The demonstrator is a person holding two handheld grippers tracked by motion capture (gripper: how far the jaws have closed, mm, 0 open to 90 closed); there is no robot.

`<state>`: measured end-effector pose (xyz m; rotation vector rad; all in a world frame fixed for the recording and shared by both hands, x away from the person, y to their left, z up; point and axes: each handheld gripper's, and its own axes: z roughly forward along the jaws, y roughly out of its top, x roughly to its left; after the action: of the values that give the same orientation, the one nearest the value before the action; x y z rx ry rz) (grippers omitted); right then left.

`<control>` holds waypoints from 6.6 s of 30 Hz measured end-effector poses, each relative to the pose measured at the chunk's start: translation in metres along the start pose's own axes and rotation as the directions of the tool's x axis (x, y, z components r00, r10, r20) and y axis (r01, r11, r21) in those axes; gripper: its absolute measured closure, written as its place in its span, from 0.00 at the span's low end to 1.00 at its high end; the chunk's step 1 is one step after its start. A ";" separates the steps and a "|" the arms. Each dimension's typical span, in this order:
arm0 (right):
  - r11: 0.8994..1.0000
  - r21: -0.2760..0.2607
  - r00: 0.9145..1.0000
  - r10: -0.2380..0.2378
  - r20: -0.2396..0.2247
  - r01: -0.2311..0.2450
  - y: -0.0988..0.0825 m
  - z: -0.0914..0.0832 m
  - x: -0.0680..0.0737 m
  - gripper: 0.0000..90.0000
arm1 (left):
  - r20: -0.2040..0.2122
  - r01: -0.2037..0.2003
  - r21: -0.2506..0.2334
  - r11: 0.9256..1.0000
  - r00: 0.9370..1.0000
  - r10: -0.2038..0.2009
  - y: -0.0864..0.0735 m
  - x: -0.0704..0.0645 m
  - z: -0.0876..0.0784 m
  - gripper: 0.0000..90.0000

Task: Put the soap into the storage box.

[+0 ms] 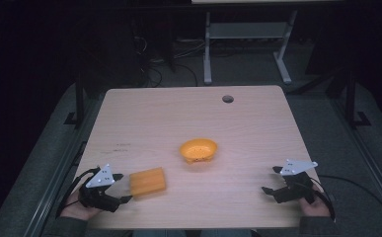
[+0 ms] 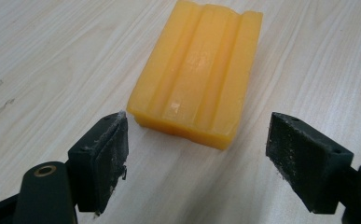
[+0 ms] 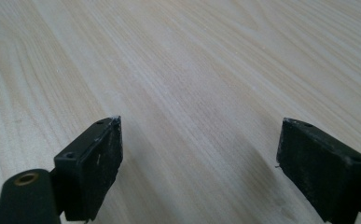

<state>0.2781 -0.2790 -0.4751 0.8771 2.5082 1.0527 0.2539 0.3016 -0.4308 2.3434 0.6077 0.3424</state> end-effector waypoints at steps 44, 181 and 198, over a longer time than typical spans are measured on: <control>1.000 0.007 1.000 -0.003 -0.014 0.003 0.001 0.002 0.001 0.15 | 0.010 -0.062 0.029 0.998 0.998 0.061 0.027 0.003 0.012 0.21; 1.000 0.010 1.000 -0.016 -0.027 0.017 0.001 0.001 0.003 0.15 | 0.147 -0.180 0.242 0.953 0.978 0.148 0.083 0.004 0.063 0.23; 1.000 -0.003 0.999 -0.021 -0.032 0.021 0.003 -0.001 0.005 0.15 | 0.154 -0.208 0.235 0.950 0.972 0.175 0.116 0.015 0.055 0.23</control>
<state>0.2751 -0.2747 -0.4729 0.8382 2.5354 1.0716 0.3265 0.2023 -0.3917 2.6518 0.3769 0.2042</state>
